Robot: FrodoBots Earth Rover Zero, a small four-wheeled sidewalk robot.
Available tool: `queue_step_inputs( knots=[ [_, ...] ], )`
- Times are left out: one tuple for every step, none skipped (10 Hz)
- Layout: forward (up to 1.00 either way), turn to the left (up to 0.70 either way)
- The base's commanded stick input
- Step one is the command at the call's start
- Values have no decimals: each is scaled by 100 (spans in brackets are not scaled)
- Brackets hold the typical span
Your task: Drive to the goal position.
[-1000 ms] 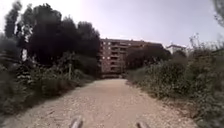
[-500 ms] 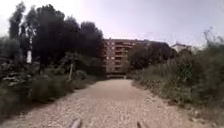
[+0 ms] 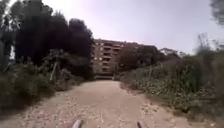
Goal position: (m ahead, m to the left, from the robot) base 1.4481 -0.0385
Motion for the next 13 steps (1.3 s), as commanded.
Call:
queue_step_inputs(
  knots=[
    [85,0],
    [85,0],
    [85,0],
    [85,0],
    [85,0],
    [85,-23],
    [85,-20],
    [85,-2],
    [85,0],
    [85,0],
    [85,0],
    [85,0],
    [85,0]
  ],
)
